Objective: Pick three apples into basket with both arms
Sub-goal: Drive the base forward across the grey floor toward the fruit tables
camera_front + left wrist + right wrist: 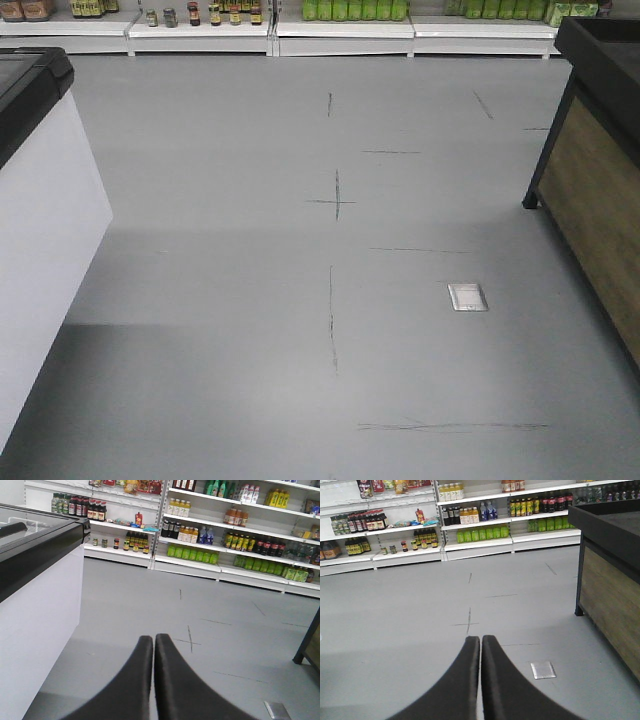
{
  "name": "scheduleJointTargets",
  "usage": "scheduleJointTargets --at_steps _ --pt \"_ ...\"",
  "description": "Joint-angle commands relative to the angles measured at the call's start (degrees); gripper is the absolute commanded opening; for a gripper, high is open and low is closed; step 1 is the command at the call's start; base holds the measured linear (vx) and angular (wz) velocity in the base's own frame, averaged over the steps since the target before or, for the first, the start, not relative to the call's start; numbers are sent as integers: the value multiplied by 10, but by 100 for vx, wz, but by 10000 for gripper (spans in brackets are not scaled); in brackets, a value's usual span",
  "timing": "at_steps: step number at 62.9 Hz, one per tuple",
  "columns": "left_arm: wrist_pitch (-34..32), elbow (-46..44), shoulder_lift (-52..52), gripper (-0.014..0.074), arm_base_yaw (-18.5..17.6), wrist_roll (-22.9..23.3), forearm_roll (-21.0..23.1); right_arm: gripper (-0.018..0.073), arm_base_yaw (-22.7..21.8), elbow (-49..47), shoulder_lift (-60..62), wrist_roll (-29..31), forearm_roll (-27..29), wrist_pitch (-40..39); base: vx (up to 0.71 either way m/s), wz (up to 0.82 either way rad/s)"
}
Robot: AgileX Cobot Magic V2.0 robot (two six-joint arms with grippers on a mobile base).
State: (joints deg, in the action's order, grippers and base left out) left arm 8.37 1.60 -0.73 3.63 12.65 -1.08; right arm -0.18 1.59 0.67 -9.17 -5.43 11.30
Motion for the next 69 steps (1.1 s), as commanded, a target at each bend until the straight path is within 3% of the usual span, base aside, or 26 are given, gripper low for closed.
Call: scheduleJointTargets --at_steps 1,69 --pt "-46 -14 -7 -6 -3 -1 3 -5 1 7 7 4 -6 -43 0 0" --pt "-46 -14 -7 -6 -3 -1 3 -5 1 7 7 4 -6 -42 0 0"
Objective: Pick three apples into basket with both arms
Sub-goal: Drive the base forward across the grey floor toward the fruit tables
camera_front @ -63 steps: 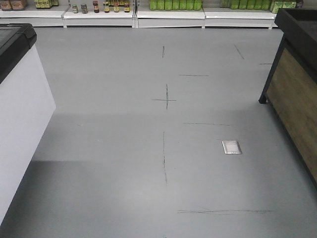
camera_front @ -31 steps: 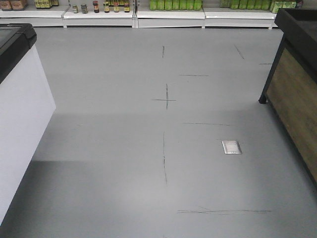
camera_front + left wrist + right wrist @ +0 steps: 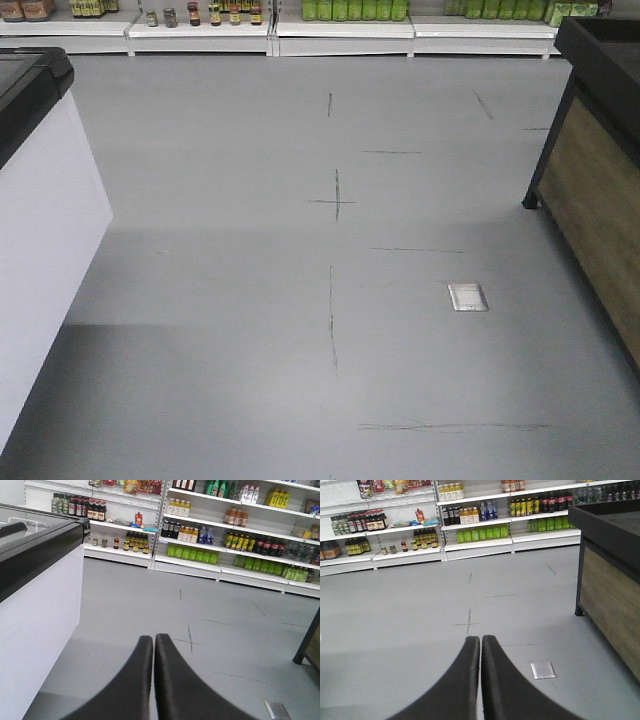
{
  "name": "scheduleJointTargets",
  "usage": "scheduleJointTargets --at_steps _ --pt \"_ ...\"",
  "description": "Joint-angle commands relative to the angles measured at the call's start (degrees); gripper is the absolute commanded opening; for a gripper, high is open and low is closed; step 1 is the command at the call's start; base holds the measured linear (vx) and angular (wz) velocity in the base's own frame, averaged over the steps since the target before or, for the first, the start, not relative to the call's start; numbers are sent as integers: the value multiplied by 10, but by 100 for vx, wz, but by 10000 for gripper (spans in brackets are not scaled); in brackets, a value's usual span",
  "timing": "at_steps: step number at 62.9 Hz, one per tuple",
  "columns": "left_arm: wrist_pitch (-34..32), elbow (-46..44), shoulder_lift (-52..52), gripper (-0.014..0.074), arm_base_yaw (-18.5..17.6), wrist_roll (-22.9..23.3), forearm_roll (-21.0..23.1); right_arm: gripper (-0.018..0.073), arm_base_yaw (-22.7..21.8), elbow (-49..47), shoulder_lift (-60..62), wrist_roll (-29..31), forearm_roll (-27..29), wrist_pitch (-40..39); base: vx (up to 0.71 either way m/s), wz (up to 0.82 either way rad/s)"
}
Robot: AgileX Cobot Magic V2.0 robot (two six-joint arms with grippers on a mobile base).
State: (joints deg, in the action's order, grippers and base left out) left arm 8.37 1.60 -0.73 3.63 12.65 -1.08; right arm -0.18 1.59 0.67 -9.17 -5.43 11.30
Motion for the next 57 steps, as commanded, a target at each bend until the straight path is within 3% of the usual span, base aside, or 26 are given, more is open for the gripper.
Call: scheduleJointTargets --at_steps 1,57 --pt "-46 -14 -7 -6 -3 -1 3 -5 1 7 7 4 -6 -42 0 0" --pt "-46 -14 -7 -6 -3 -1 3 -5 1 7 7 4 -6 -41 0 0"
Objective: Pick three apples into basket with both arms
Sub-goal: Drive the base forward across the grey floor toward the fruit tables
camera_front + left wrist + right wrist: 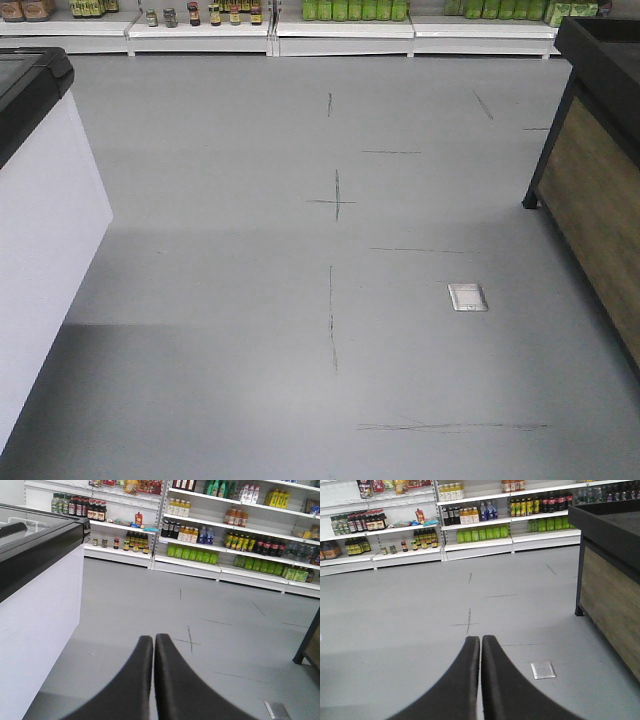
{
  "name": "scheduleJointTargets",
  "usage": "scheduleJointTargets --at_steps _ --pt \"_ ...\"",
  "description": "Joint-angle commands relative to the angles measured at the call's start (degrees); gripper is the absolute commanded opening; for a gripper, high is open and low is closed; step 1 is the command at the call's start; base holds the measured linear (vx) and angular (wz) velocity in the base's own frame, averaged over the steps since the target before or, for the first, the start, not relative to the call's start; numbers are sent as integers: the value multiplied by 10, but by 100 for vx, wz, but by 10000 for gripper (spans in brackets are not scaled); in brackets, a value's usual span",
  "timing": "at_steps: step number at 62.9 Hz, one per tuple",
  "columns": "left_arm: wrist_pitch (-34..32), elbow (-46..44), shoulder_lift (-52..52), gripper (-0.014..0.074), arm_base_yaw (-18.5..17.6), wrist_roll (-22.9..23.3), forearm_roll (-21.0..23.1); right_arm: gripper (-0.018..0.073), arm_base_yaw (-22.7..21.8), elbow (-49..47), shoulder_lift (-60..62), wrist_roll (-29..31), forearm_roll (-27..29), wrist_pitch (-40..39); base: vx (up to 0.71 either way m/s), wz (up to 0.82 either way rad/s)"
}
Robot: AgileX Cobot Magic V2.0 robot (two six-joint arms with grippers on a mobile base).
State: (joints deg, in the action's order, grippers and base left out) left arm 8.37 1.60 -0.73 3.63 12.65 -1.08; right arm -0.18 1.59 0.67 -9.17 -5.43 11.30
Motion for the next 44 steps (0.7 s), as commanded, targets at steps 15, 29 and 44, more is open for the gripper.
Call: scheduleJointTargets --at_steps 15,29,44 --pt "-46 -14 -7 -6 -3 -1 3 -5 1 7 7 4 -6 -42 0 0" --pt "-46 -14 -7 -6 -3 -1 3 -5 1 7 7 4 -6 -42 2 0" --pt "-46 -14 -7 -6 -3 -1 3 -5 1 7 7 4 -6 -42 6 0"
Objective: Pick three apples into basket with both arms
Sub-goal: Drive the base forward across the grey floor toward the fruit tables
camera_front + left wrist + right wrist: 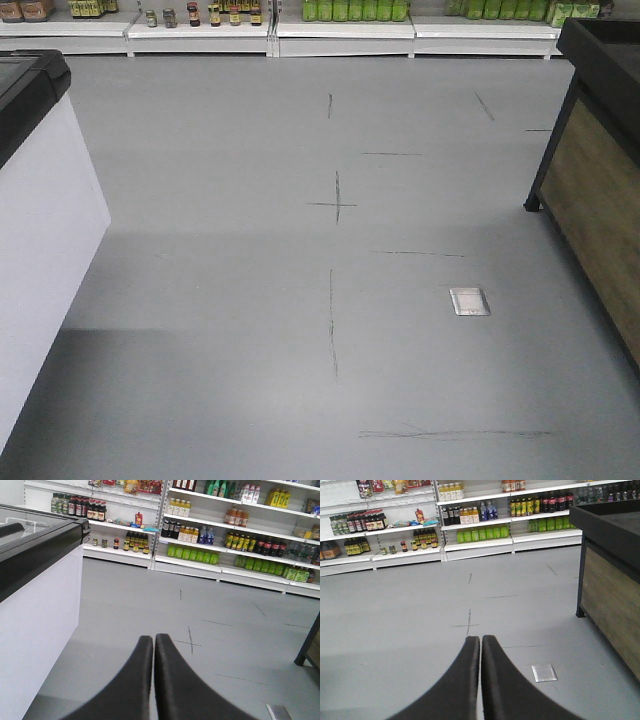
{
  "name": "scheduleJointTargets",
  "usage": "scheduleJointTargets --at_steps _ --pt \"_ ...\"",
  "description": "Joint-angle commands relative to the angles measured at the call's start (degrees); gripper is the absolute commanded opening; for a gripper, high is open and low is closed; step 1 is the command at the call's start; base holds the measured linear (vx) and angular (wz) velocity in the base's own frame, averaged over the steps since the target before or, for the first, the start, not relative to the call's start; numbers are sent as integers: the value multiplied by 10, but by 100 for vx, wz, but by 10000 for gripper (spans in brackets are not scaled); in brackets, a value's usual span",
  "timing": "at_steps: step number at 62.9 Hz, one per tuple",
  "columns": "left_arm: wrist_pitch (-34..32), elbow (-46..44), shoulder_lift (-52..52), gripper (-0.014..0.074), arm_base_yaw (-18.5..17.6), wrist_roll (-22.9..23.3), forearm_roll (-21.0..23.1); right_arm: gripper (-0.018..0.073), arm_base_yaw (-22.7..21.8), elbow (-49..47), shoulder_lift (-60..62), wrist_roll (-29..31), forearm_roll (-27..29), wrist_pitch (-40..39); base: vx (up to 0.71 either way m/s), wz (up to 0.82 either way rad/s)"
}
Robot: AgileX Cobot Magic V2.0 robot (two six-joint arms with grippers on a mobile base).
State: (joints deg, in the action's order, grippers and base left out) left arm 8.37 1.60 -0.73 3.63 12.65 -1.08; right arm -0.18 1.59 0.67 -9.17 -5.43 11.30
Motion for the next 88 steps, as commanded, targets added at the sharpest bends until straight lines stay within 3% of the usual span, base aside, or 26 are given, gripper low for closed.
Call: scheduleJointTargets --at_steps 1,88 --pt "-46 -14 -7 -6 -3 -1 3 -5 1 7 7 4 -6 -42 9 0" --pt "-46 -14 -7 -6 -3 -1 3 -5 1 7 7 4 -6 -42 16 1"
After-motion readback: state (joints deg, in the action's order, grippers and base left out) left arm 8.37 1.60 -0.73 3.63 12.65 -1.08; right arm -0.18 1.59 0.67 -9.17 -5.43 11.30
